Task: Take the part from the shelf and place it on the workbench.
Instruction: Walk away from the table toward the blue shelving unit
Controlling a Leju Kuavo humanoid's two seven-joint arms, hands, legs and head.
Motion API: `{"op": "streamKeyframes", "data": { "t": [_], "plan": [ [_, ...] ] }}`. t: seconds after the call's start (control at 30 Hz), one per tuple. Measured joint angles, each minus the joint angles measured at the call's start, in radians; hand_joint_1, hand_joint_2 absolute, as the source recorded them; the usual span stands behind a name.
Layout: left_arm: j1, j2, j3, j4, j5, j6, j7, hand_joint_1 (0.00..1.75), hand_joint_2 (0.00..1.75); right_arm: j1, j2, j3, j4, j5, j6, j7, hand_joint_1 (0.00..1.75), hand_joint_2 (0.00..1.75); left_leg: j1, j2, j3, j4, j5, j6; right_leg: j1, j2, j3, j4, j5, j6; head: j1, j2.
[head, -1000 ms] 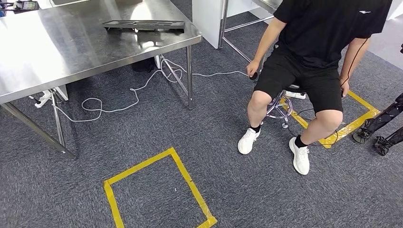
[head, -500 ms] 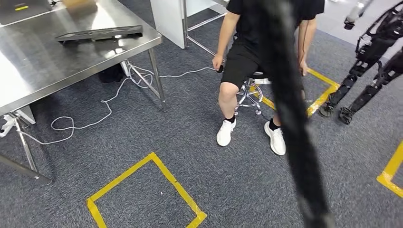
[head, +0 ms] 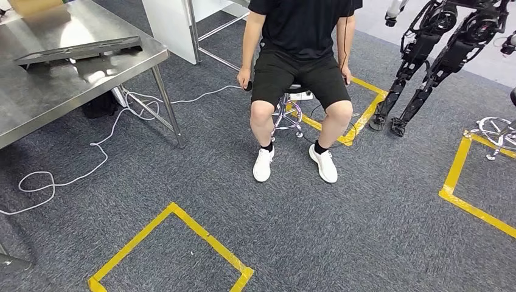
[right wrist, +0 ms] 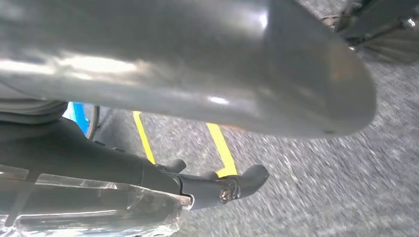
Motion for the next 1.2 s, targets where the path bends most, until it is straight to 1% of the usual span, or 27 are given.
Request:
{"op": "streamKeyframes", "data": {
  "t": [0.07,0.1,0.13,0.17,0.23,0.27,0.33,0.37,0.4,0.47,0.5,0.53,0.57,0.6,0.63,0.67,0.7,0.77,0.83,0.9,0.93,0.97,1.03,1.1,1.13,1.17,1.2],
  "plan": [
    [0.003,-0.001,0.004,0.000,0.004,0.006,0.006,0.00,0.00,-0.002,0.000,0.009,0.000,0.011,0.004,0.002,0.00,0.00,-0.005,0.030,-0.007,0.000,0.003,0.006,-0.001,-0.030,-0.063,0.137,-0.062,-0.006,0.004,0.000],
    [0.003,-0.002,0.007,0.000,0.007,0.009,0.008,0.00,0.00,-0.002,0.000,0.013,0.000,0.015,0.005,0.002,0.00,0.00,-0.007,0.046,-0.010,0.000,0.004,0.007,-0.002,-0.035,-0.079,0.180,-0.077,-0.002,0.004,0.000],
    [0.004,-0.003,0.010,0.000,0.009,0.010,0.010,0.00,0.00,-0.001,0.000,0.016,0.000,0.018,0.005,0.002,0.00,0.00,-0.009,0.059,-0.012,0.001,0.004,0.007,-0.002,-0.038,-0.074,0.186,-0.077,0.005,0.004,0.000],
    [0.003,-0.005,0.013,0.000,0.011,0.012,0.012,0.00,0.00,0.000,-0.001,0.018,0.000,0.020,0.005,0.002,0.00,0.00,-0.010,0.072,-0.012,0.001,0.005,0.006,-0.002,-0.044,-0.044,0.147,-0.063,0.013,0.004,0.000],
    [0.002,-0.008,0.018,0.000,0.013,0.014,0.014,0.00,0.00,-0.003,-0.002,0.023,0.000,0.025,0.005,0.002,0.00,0.00,-0.013,0.096,-0.011,0.002,0.005,0.002,0.001,-0.079,0.049,-0.001,-0.022,0.023,0.005,0.000],
    [0.002,-0.010,0.020,0.000,0.015,0.016,0.014,0.00,0.00,-0.006,-0.003,0.026,0.000,0.029,0.007,0.002,0.00,0.00,-0.016,0.108,-0.010,0.003,0.003,-0.003,0.005,-0.100,0.085,-0.064,-0.006,0.021,0.005,0.000],
    [0.000,-0.011,0.022,0.000,0.018,0.022,0.016,0.00,0.00,-0.011,-0.003,0.034,0.000,0.036,0.011,0.002,0.00,0.00,-0.021,0.128,-0.007,0.004,0.000,-0.015,0.013,-0.117,0.107,-0.113,0.007,0.005,0.004,0.000],
    [-0.002,-0.012,0.023,0.000,0.019,0.026,0.017,0.00,0.00,-0.011,-0.003,0.037,0.001,0.039,0.014,0.002,0.00,0.00,-0.020,0.137,-0.004,0.003,0.000,-0.021,0.016,-0.106,0.103,-0.114,0.010,-0.004,0.003,0.000],
    [-0.004,-0.013,0.023,0.000,0.019,0.028,0.019,0.00,0.00,-0.010,-0.004,0.039,0.001,0.041,0.017,0.004,0.00,0.00,-0.016,0.136,-0.003,0.005,-0.002,-0.028,0.010,-0.095,0.104,-0.117,0.014,-0.012,0.002,0.000],
    [-0.005,-0.014,0.023,0.000,0.019,0.032,0.023,0.00,0.00,-0.009,-0.006,0.041,0.002,0.044,0.021,0.008,0.00,0.00,-0.009,0.091,-0.017,0.042,-0.034,-0.041,0.002,-0.075,0.107,-0.123,0.023,-0.030,0.001,0.000],
    [-0.003,-0.015,0.023,0.000,0.019,0.033,0.027,0.00,0.00,-0.010,-0.005,0.042,0.002,0.045,0.023,0.009,0.00,0.00,-0.006,0.056,-0.038,0.091,-0.068,-0.044,-0.003,-0.065,0.108,-0.125,0.028,-0.037,0.000,0.000],
    [0.000,-0.015,0.023,0.000,0.018,0.033,0.030,0.00,0.00,-0.011,-0.005,0.044,0.002,0.045,0.023,0.010,0.00,0.00,-0.006,0.028,-0.065,0.157,-0.107,-0.046,0.000,-0.055,0.105,-0.125,0.031,-0.042,-0.001,0.000],
    [0.003,-0.016,0.023,0.000,0.018,0.032,0.034,0.00,0.00,-0.011,-0.004,0.046,0.002,0.046,0.023,0.010,0.00,0.00,-0.005,0.014,-0.095,0.225,-0.140,-0.046,0.001,-0.043,0.102,-0.124,0.033,-0.045,-0.001,0.000],
    [0.004,-0.016,0.023,0.000,0.018,0.031,0.037,0.00,0.00,-0.011,-0.004,0.047,0.002,0.046,0.023,0.010,0.00,0.00,-0.004,0.008,-0.118,0.276,-0.157,-0.047,0.003,-0.030,0.101,-0.123,0.034,-0.046,-0.001,0.000],
    [0.005,-0.016,0.023,0.000,0.017,0.030,0.039,0.00,0.00,-0.009,-0.004,0.048,0.002,0.045,0.023,0.010,0.00,0.00,-0.003,0.006,-0.125,0.293,-0.153,-0.048,0.003,-0.016,0.100,-0.122,0.034,-0.046,-0.001,0.000],
    [0.006,-0.016,0.023,0.000,0.016,0.028,0.040,0.00,0.00,-0.007,-0.005,0.048,0.003,0.045,0.023,0.010,0.00,0.00,0.000,0.004,-0.115,0.272,-0.131,-0.049,0.003,-0.002,0.100,-0.120,0.034,-0.045,-0.001,0.000],
    [0.006,-0.016,0.023,0.000,0.014,0.026,0.041,0.00,0.00,-0.006,-0.005,0.048,0.003,0.044,0.023,0.010,0.00,0.00,0.003,-0.002,-0.090,0.219,-0.095,-0.049,0.002,0.012,0.101,-0.118,0.034,-0.044,-0.002,0.000],
    [0.007,-0.016,0.023,0.000,0.011,0.023,0.042,0.00,0.00,-0.006,-0.005,0.048,0.003,0.042,0.023,0.010,0.00,0.00,0.014,-0.055,-0.033,0.091,-0.036,-0.050,0.005,0.039,0.094,-0.106,0.032,-0.038,-0.001,0.000],
    [0.008,-0.017,0.023,0.000,0.009,0.021,0.043,0.00,0.00,-0.008,-0.006,0.048,0.003,0.040,0.024,0.010,0.00,0.00,0.015,-0.093,-0.012,0.035,-0.021,-0.048,0.008,0.063,0.078,-0.097,0.033,-0.024,0.000,0.000],
    [0.006,-0.019,0.023,0.000,0.008,0.017,0.044,0.00,0.00,-0.006,-0.009,0.048,0.003,0.038,0.029,0.009,0.00,0.00,0.008,-0.072,-0.012,0.031,-0.018,-0.034,0.005,0.083,0.062,-0.098,0.040,-0.006,0.001,0.000],
    [0.005,-0.020,0.023,0.000,0.007,0.015,0.045,0.00,0.00,-0.005,-0.010,0.048,0.003,0.036,0.032,0.009,0.00,0.00,0.006,-0.059,-0.011,0.025,-0.014,-0.024,0.004,0.074,0.055,-0.092,0.038,-0.001,0.001,0.000],
    [0.004,-0.021,0.023,0.000,0.006,0.013,0.048,0.00,0.00,-0.004,-0.011,0.048,0.003,0.035,0.037,0.008,0.00,0.00,0.005,-0.045,-0.009,0.019,-0.009,-0.013,0.004,0.050,0.041,-0.071,0.026,-0.001,0.004,0.000],
    [0.004,-0.022,0.023,0.000,0.002,0.014,0.066,0.00,0.00,-0.008,-0.013,0.048,0.003,0.033,0.045,0.008,0.00,0.00,0.002,-0.012,-0.008,0.012,-0.004,-0.001,0.005,-0.011,-0.010,0.033,-0.025,-0.010,0.007,0.000],
    [0.004,-0.022,0.023,0.000,-0.001,0.017,0.087,0.00,0.00,-0.013,-0.014,0.048,0.003,0.034,0.053,0.008,0.00,0.00,-0.004,0.024,-0.011,0.012,-0.004,0.001,0.003,-0.034,-0.072,0.160,-0.076,-0.012,0.009,0.000],
    [0.004,-0.022,0.023,0.000,-0.001,0.016,0.090,0.00,0.00,-0.014,-0.015,0.048,0.003,0.034,0.055,0.008,0.00,0.00,-0.006,0.040,-0.012,0.012,-0.004,0.001,0.002,-0.037,-0.081,0.186,-0.082,-0.007,0.009,0.000],
    [0.003,-0.022,0.023,0.000,-0.001,0.011,0.087,0.00,0.00,-0.014,-0.016,0.048,0.003,0.033,0.057,0.009,0.00,0.00,-0.007,0.054,-0.012,0.012,-0.004,0.001,0.002,-0.041,-0.069,0.172,-0.074,0.001,0.010,0.000],
    [0.002,-0.023,0.023,0.000,-0.001,0.001,0.078,0.00,0.00,-0.014,-0.017,0.048,0.003,0.032,0.059,0.011,0.00,0.00,-0.008,0.067,-0.011,0.012,-0.005,0.000,0.001,-0.048,-0.035,0.116,-0.053,0.009,0.010,0.000]
  ]
}}
